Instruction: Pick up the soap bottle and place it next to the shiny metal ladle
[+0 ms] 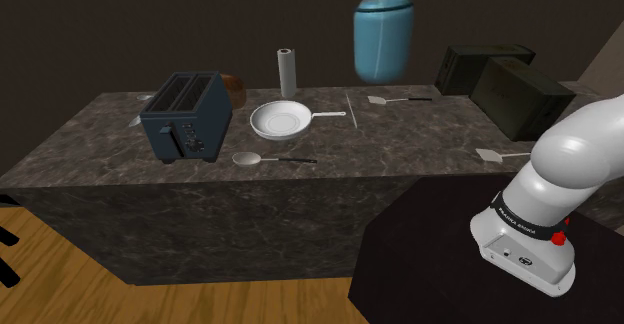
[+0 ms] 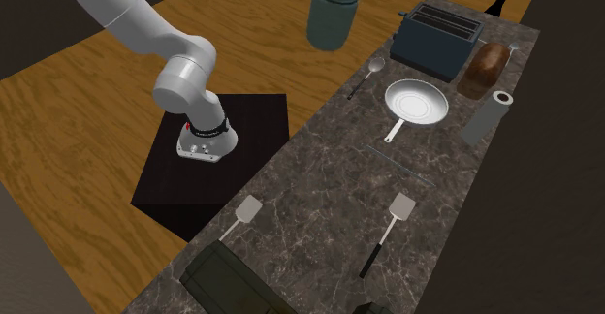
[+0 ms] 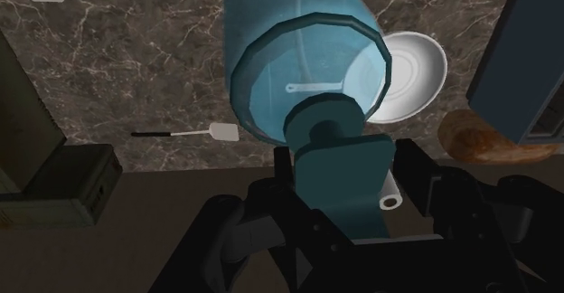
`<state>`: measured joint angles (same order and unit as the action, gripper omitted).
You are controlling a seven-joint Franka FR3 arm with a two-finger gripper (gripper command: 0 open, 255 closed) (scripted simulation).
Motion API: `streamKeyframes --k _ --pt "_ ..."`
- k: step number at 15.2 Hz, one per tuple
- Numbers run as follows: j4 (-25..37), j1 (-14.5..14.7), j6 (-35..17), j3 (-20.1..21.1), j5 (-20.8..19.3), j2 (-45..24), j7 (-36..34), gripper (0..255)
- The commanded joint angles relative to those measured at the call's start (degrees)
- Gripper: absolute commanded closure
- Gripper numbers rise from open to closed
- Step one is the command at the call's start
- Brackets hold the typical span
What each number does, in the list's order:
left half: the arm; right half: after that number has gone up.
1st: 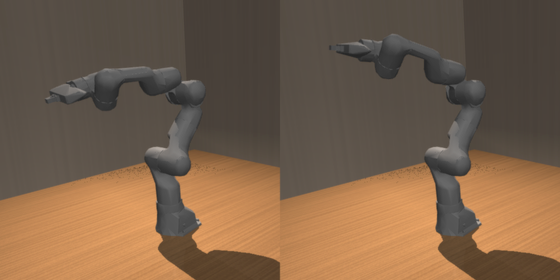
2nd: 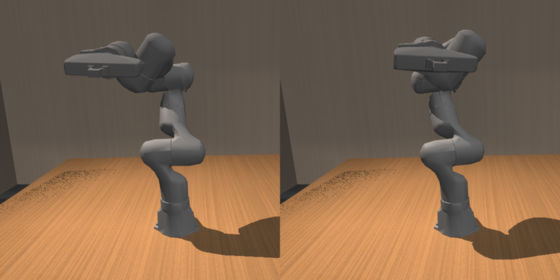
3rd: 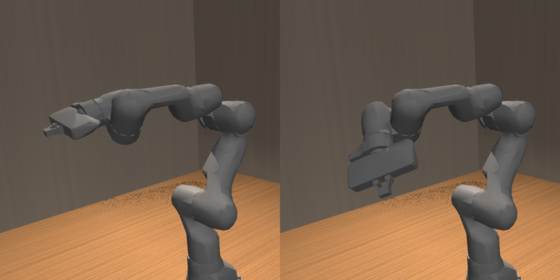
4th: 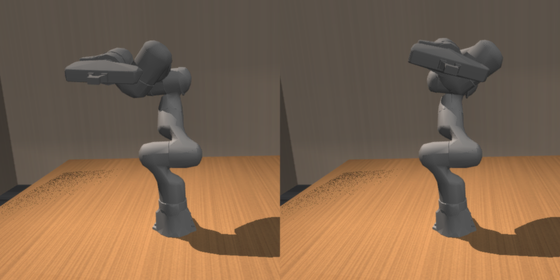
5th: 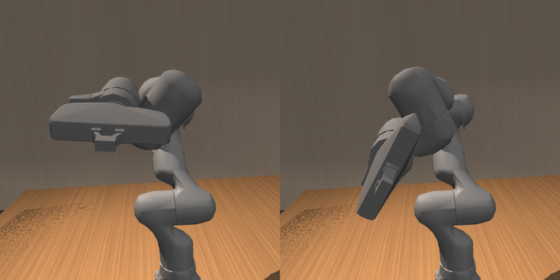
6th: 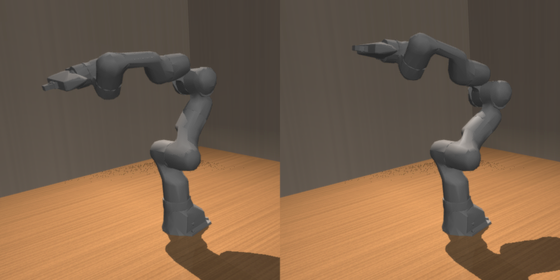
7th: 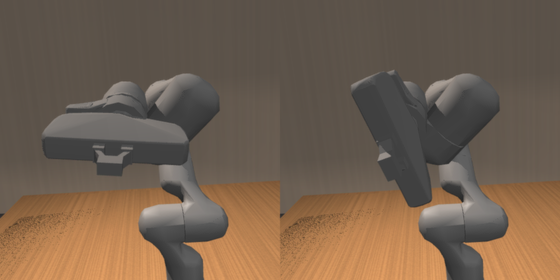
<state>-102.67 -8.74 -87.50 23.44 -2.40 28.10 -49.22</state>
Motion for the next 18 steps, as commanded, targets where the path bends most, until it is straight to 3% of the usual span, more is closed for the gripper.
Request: streamKeyframes --k 1,18 --pt "-2.58 0.24 -1.78 -0.08 0.27 0.91 -0.14 255" --pt "-19.67 1.79 -14.19 0.08 1.8 5.63 -1.34 255"
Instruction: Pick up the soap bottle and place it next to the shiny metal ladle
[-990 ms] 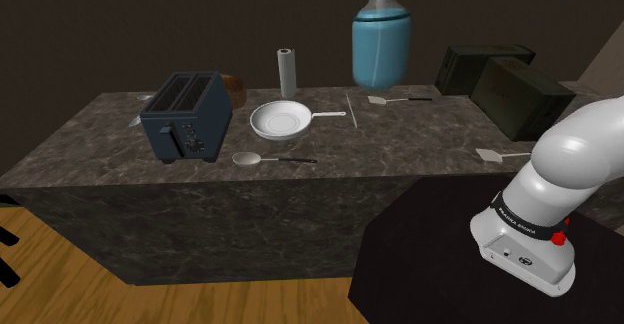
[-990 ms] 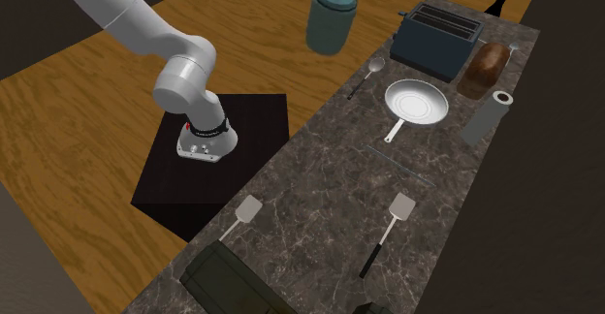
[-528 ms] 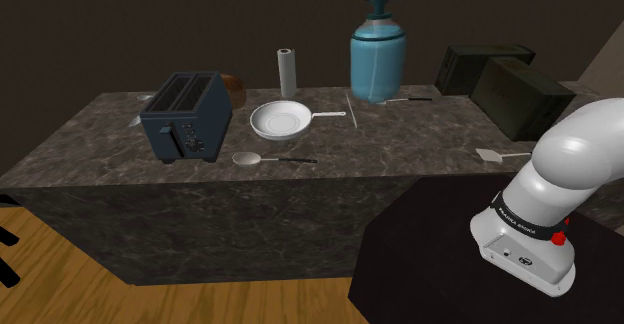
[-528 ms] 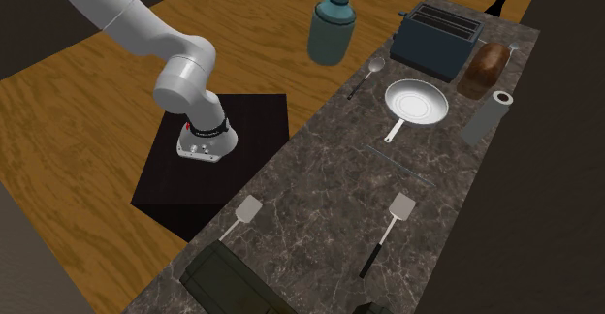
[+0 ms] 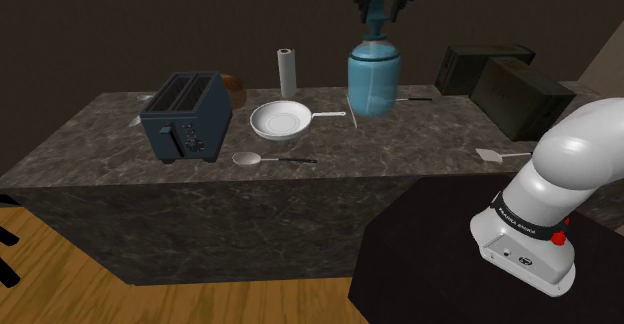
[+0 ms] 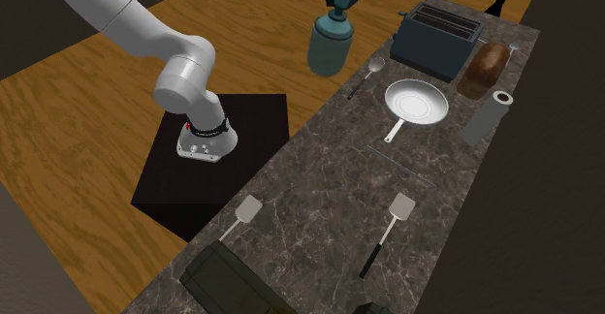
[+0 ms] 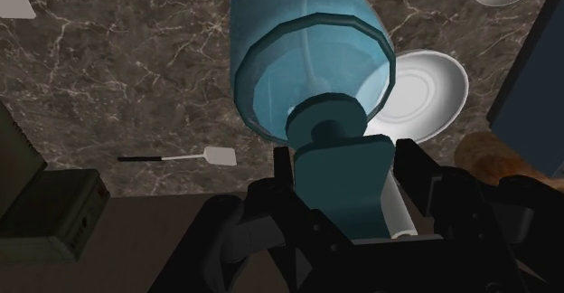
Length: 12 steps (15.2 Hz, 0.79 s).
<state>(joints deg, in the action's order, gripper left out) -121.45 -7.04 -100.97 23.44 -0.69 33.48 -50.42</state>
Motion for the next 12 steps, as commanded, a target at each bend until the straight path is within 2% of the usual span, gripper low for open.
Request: streamKeyframes --k 1,12 --pt "-1.79 0.18 -1.44 0.13 0.16 0.42 -0.23 255" --pt "-10.93 0.86 -9.46 1.05 0.79 1.47 -1.44 255"
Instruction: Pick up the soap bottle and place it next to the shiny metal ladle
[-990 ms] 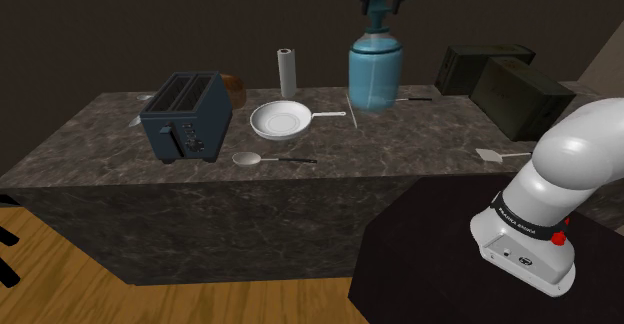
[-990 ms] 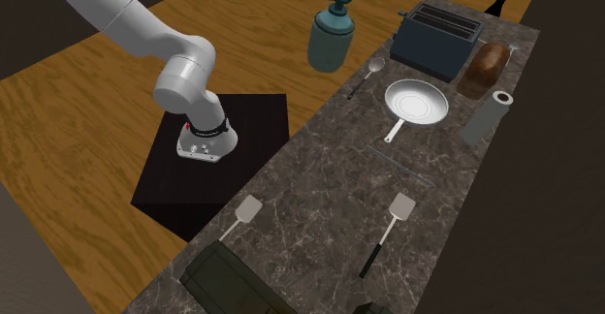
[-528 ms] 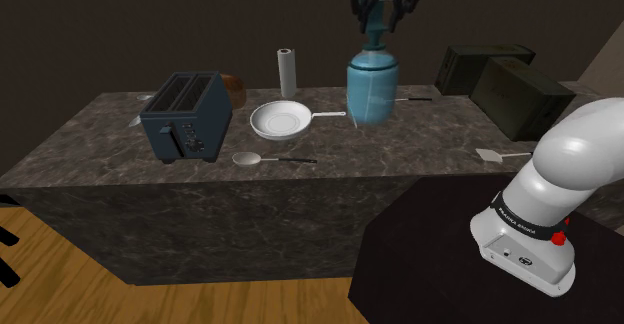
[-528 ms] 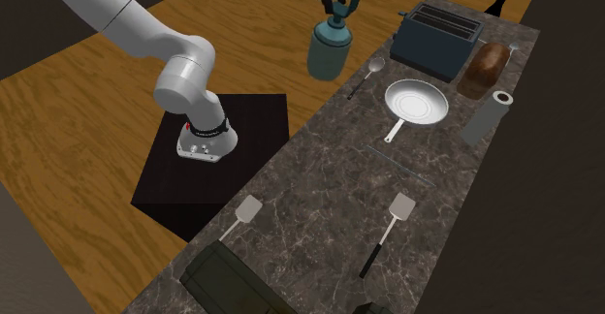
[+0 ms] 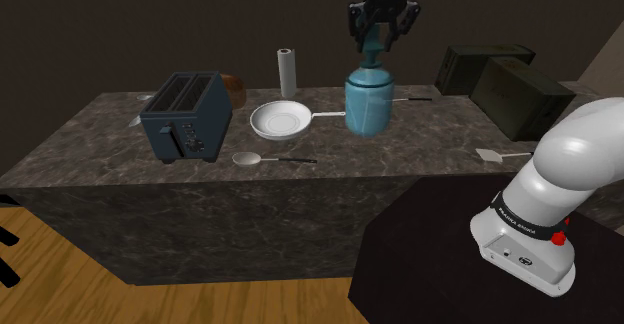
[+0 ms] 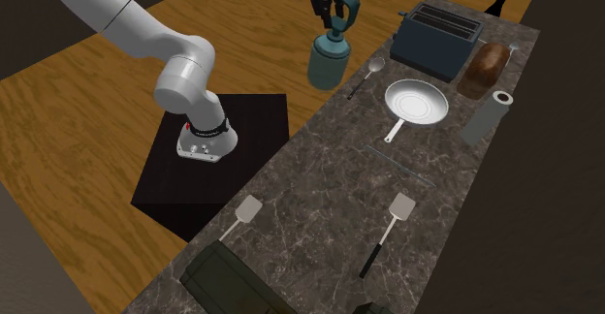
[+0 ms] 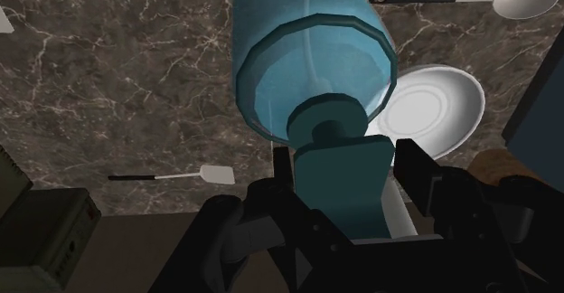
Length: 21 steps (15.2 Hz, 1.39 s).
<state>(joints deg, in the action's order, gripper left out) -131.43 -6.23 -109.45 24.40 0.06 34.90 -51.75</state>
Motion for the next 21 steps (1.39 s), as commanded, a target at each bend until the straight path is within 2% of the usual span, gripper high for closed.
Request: streamKeyframes --k 1,21 --pt "-1.72 0.09 -1.73 0.2 0.08 0.07 -0.24 255" --pt "-15.05 0.15 -17.38 3.42 0.18 -2.53 -3.62 255"
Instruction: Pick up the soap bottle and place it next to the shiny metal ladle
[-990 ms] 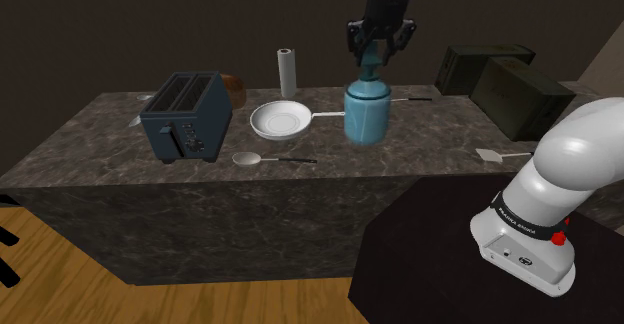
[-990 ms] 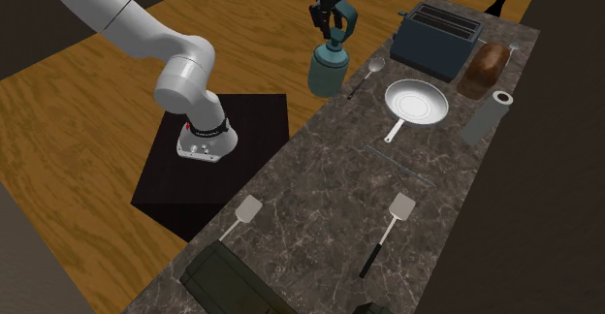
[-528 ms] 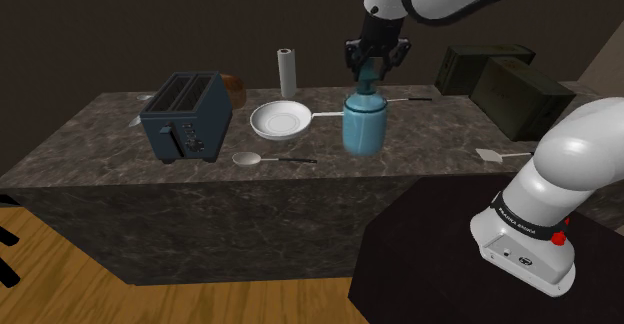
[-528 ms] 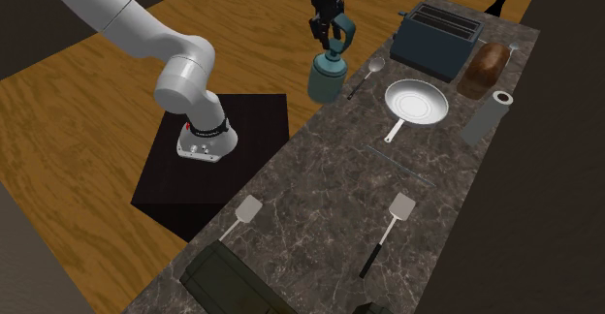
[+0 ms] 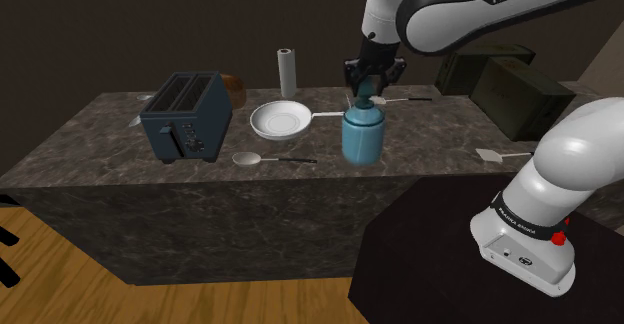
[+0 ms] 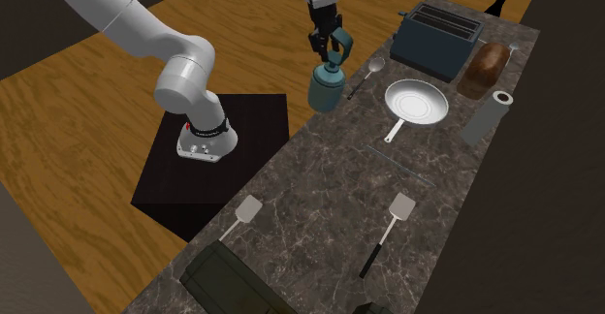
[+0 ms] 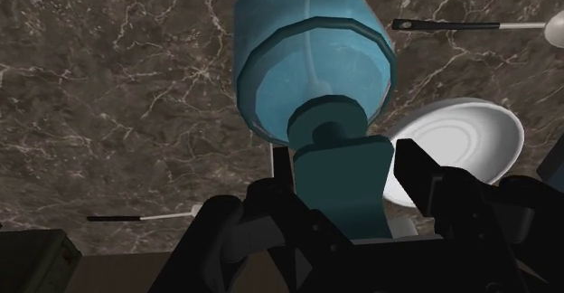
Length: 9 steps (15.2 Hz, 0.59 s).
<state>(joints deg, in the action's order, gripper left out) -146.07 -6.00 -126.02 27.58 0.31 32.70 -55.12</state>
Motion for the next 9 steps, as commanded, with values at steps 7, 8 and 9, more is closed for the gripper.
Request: streamKeyframes --k 7,8,9 --pt "-4.06 -0.72 -6.77 1.92 -0.71 -2.78 -2.01 255" --pt "-4.54 -0.85 -7.65 2.19 -0.85 -3.2 -2.3 255" --pt "-5.0 -1.01 -8.53 2.47 -1.01 -3.64 -2.6 255"
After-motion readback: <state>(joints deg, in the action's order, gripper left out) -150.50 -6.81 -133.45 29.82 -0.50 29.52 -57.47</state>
